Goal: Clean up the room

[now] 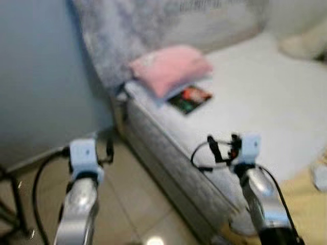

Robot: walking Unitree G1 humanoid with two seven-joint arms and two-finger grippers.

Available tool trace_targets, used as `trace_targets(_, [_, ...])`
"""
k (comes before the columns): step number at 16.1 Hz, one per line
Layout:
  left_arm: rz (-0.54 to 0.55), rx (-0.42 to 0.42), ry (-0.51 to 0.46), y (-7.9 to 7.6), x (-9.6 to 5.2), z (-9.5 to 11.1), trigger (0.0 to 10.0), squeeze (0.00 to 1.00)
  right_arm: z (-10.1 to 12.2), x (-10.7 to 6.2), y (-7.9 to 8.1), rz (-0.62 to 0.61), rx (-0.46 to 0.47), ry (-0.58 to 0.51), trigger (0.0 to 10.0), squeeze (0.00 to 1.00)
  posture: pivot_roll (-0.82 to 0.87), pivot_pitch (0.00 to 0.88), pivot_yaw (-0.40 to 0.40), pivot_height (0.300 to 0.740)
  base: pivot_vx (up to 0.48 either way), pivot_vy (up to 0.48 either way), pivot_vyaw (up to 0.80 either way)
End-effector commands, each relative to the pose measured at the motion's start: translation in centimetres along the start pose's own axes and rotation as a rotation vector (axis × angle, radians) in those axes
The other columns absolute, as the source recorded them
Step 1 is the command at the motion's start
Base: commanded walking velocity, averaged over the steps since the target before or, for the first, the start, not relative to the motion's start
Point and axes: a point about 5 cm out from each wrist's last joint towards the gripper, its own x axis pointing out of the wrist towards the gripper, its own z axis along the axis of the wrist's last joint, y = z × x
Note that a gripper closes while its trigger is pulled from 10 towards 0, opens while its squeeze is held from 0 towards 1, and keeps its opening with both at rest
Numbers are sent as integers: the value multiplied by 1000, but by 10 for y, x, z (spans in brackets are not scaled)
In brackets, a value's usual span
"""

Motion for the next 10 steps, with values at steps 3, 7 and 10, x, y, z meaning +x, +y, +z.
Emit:
trace_targets(3, [28,35,13,3,1,-2,10000,0,-1,-1,-4,-10,12,7,10000,0,-11,0,-37,740,0,0,440])
trace_targets(7, [13,54,-10,1,5,5,10000,0,-2,0,-2,-2,14,7,10000,20,-8,0,-37,740,0,0,436])
trace_targets(10, [-34,60,-47,-6,6,13,10000,0,-1,1,-1,3,17,4,10000,31,-4,0,-38,740,0,0,438])
